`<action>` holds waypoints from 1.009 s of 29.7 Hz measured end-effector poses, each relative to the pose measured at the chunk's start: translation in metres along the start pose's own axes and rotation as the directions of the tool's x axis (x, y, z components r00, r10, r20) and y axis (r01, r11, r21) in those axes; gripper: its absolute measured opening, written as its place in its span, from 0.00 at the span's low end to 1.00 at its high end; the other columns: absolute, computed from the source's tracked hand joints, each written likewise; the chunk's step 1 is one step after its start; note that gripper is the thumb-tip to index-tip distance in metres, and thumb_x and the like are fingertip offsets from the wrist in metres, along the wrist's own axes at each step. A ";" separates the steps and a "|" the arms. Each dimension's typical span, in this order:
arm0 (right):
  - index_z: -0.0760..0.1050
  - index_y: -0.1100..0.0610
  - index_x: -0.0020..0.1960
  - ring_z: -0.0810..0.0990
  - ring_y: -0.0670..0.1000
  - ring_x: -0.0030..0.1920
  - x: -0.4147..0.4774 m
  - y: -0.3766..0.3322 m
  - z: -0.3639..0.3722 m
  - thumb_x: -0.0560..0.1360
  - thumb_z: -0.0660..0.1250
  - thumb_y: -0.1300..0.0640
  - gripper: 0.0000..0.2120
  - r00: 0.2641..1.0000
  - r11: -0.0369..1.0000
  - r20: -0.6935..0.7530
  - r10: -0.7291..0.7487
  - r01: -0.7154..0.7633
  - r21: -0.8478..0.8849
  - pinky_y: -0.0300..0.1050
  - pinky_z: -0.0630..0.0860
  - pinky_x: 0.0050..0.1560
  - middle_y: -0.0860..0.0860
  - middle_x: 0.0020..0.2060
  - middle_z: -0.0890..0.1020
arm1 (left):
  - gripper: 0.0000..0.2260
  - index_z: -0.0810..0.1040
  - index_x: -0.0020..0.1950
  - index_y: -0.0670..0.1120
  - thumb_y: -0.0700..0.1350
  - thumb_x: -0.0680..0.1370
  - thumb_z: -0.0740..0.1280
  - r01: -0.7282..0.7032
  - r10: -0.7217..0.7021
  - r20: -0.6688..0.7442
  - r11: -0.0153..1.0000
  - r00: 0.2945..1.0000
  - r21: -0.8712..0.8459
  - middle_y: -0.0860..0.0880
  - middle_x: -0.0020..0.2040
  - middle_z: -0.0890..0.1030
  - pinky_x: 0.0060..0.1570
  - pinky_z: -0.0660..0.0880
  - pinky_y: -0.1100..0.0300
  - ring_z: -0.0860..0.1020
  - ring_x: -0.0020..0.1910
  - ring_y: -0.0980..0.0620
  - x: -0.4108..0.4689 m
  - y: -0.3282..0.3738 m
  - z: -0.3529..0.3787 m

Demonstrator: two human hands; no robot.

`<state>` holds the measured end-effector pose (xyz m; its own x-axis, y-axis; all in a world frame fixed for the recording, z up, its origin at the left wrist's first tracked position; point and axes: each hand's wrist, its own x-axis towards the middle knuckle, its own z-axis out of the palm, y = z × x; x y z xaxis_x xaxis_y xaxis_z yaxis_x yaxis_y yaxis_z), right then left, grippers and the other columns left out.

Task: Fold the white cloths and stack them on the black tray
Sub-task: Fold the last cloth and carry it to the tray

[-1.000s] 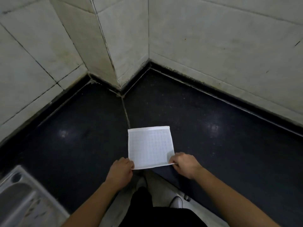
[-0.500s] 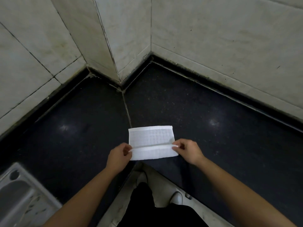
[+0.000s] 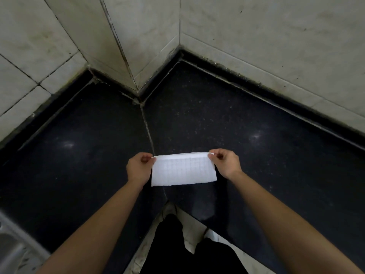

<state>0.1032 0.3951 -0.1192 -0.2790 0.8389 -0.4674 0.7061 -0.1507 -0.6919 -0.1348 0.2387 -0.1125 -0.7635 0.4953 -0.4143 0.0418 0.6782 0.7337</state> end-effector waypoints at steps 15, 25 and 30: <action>0.71 0.52 0.72 0.76 0.54 0.56 -0.003 0.003 0.011 0.81 0.62 0.48 0.21 0.942 0.853 -0.034 -0.333 0.285 -0.437 0.53 0.77 0.56 0.53 0.60 0.74 | 0.17 0.77 0.64 0.44 0.52 0.79 0.67 -0.480 0.484 0.118 0.749 0.867 0.456 0.44 0.61 0.76 0.56 0.74 0.50 0.74 0.59 0.46 0.001 -0.024 0.002; 0.43 0.48 0.82 0.44 0.63 0.79 -0.018 0.005 0.045 0.81 0.46 0.33 0.35 0.712 0.286 0.525 -0.466 0.683 -0.672 0.65 0.45 0.77 0.56 0.81 0.44 | 0.34 0.49 0.81 0.49 0.67 0.81 0.44 -0.759 0.396 0.668 0.134 0.631 0.637 0.41 0.81 0.46 0.74 0.51 0.37 0.45 0.79 0.43 -0.001 -0.038 0.004; 0.39 0.47 0.81 0.41 0.63 0.79 -0.011 0.014 0.052 0.80 0.43 0.31 0.35 0.728 0.273 0.538 -0.425 0.670 -0.690 0.66 0.42 0.77 0.55 0.80 0.40 | 0.36 0.39 0.80 0.52 0.71 0.78 0.41 -0.740 0.347 0.667 0.140 0.659 0.658 0.44 0.80 0.38 0.75 0.43 0.38 0.37 0.78 0.45 0.006 -0.043 0.005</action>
<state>0.0824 0.3568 -0.1526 -0.8533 0.3933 -0.3424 0.4555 0.8818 -0.1221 -0.1381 0.2158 -0.1492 -0.0593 0.9241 -0.3775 0.9948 0.0862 0.0547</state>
